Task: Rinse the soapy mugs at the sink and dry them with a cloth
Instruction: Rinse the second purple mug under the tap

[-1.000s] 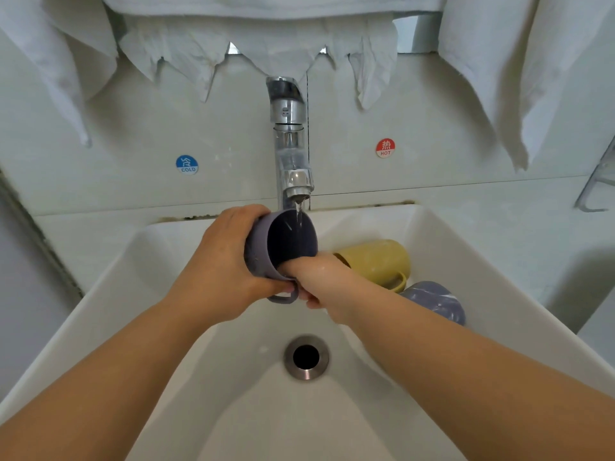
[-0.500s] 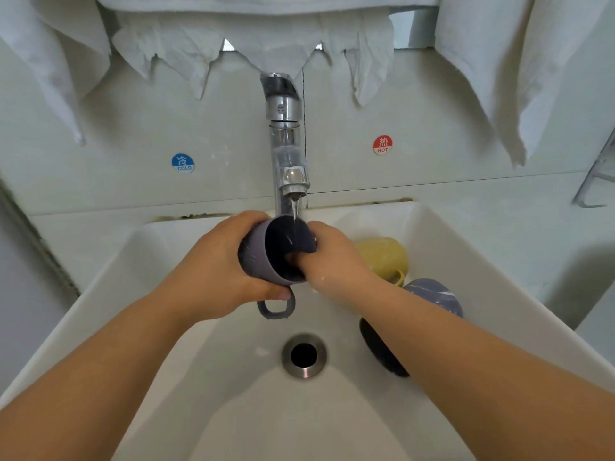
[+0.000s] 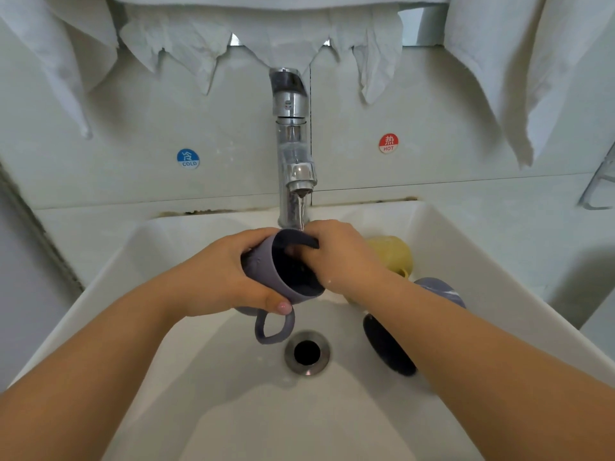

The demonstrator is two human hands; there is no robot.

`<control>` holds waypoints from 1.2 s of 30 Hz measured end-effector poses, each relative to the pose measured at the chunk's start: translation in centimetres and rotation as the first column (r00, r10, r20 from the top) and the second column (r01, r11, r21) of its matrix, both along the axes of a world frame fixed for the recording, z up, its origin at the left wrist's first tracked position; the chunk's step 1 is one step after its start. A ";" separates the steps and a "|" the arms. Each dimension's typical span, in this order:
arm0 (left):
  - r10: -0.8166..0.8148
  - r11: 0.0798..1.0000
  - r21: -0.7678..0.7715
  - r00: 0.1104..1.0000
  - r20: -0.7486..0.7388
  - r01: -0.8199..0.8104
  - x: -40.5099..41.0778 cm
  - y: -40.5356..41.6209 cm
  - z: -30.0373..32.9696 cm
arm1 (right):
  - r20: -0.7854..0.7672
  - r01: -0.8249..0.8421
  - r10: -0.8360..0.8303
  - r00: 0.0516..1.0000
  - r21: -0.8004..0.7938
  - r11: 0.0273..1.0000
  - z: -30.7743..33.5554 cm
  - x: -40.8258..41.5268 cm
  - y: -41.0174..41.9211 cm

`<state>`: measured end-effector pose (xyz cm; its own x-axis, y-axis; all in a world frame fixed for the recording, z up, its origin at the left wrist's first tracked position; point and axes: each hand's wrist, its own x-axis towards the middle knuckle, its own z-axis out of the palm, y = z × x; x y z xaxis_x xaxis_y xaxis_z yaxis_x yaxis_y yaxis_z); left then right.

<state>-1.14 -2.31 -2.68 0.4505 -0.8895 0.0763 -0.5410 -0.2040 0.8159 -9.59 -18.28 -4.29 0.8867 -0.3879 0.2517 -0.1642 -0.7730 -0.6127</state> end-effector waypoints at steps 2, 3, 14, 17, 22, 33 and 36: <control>-0.023 1.000 -0.002 0.999 -0.049 0.023 0.3 0.2 0.1 | -0.003 -0.038 0.038 0.999 0.038 0.999 -0.1 0.0 0.1; -0.040 0.999 0.001 0.996 -0.076 0.040 0.4 0.2 0.0 | -0.023 -0.064 0.066 0.998 0.071 0.995 -0.1 0.0 0.1; 0.268 0.961 0.093 0.960 -0.075 -0.261 0.2 0.3 0.3 | -0.109 0.114 -0.093 0.990 0.200 0.973 -0.1 0.0 -0.9; 0.399 0.900 0.152 0.912 0.092 -0.409 -0.2 0.4 1.4 | -0.132 0.129 -0.091 0.987 0.324 0.937 0.1 -0.4 -0.9; 0.285 0.885 0.290 0.916 0.284 -0.365 -1.0 0.8 2.6 | -0.168 0.164 -0.093 0.981 0.486 0.859 0.0 -0.1 -0.2; 0.228 0.947 0.165 0.939 0.256 -0.275 -0.9 0.5 1.6 | -0.278 0.221 -0.091 0.956 0.485 0.846 -1.3 0.4 0.8; 0.187 0.960 0.153 0.945 0.268 -0.234 -1.0 0.2 0.9 | -0.257 0.262 -0.214 0.943 0.174 0.949 -1.5 0.7 1.3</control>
